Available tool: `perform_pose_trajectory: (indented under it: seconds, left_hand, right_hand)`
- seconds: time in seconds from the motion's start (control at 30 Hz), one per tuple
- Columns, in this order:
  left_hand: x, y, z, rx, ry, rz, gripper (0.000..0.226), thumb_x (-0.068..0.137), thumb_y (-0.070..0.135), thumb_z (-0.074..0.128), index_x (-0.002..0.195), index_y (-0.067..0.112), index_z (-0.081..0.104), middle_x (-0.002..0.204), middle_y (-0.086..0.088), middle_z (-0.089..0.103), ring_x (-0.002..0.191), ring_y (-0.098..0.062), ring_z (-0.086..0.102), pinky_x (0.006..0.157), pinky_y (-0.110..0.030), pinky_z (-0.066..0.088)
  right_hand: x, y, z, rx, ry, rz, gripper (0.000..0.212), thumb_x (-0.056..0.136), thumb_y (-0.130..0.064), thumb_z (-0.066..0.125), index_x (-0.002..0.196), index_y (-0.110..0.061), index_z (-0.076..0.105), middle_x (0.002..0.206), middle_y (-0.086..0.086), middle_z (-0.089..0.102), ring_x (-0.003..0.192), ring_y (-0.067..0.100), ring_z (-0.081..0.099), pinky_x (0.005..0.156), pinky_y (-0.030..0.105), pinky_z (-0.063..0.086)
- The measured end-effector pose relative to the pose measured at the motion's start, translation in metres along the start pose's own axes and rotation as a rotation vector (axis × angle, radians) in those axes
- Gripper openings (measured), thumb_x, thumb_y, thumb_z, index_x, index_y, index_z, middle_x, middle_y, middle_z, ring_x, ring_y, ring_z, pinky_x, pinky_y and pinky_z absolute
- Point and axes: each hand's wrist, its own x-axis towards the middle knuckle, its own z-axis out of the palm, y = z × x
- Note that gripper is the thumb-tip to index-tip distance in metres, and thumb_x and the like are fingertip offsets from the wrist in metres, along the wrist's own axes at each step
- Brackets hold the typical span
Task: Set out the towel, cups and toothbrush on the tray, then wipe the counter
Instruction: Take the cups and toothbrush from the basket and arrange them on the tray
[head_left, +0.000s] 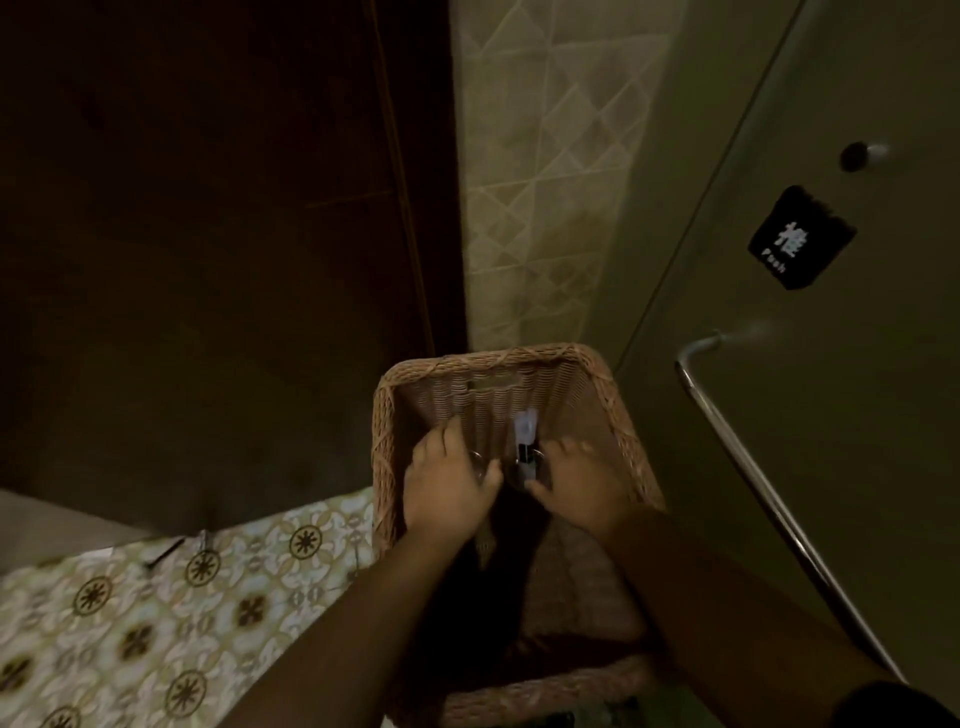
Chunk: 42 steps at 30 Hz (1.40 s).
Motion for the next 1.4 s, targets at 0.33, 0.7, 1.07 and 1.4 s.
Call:
perform_pose_trajectory:
  seconds: [0.33, 0.7, 1.07, 1.4]
  left_hand:
    - [0.066, -0.056, 0.176, -0.264, -0.116, -0.5, 0.103, 0.084, 0.042, 0.07, 0.153, 0.016, -0.003, 0.159, -0.014, 0.015, 0.136, -0.035, 0.035, 0.1, -0.048, 0.041]
    - [0.089, -0.086, 0.245, -0.505, -0.108, -0.484, 0.114, 0.08, 0.024, 0.078, 0.153, 0.022, -0.01, 0.162, -0.011, 0.011, 0.141, -0.031, 0.03, 0.108, -0.047, 0.033]
    - [0.097, -0.085, 0.242, -0.468, -0.075, -0.514, 0.104, 0.082, 0.014, 0.075, 0.154, 0.023, 0.001, 0.156, -0.015, 0.02, 0.139, -0.034, 0.034, 0.107, -0.048, 0.036]
    - [0.042, -0.019, 0.106, -0.378, -0.06, -0.315, 0.108, 0.08, 0.029, 0.078, 0.155, 0.015, 0.001, 0.156, -0.014, 0.02, 0.139, -0.029, 0.028, 0.112, -0.042, 0.033]
  right_hand:
    - [0.098, 0.037, 0.143, 0.174, 0.069, 0.219, 0.102, 0.074, -0.054, 0.074, 0.152, -0.016, 0.02, 0.155, 0.015, 0.023, 0.139, 0.031, 0.026, 0.113, 0.038, 0.026]
    - [0.132, 0.052, 0.208, 0.25, 0.133, 0.295, 0.095, 0.064, -0.045, 0.085, 0.139, -0.013, 0.037, 0.148, 0.012, 0.033, 0.128, 0.026, 0.041, 0.102, 0.039, 0.042]
    - [0.122, 0.057, 0.207, 0.333, 0.239, 0.284, 0.065, 0.077, -0.054, 0.07, 0.118, -0.01, 0.046, 0.124, 0.012, 0.049, 0.092, 0.02, 0.057, 0.07, 0.029, 0.051]
    - [0.041, 0.018, 0.065, 0.415, 0.14, 0.187, 0.095, 0.072, -0.032, 0.082, 0.148, -0.017, 0.026, 0.149, 0.01, 0.033, 0.132, 0.029, 0.039, 0.107, 0.045, 0.039]
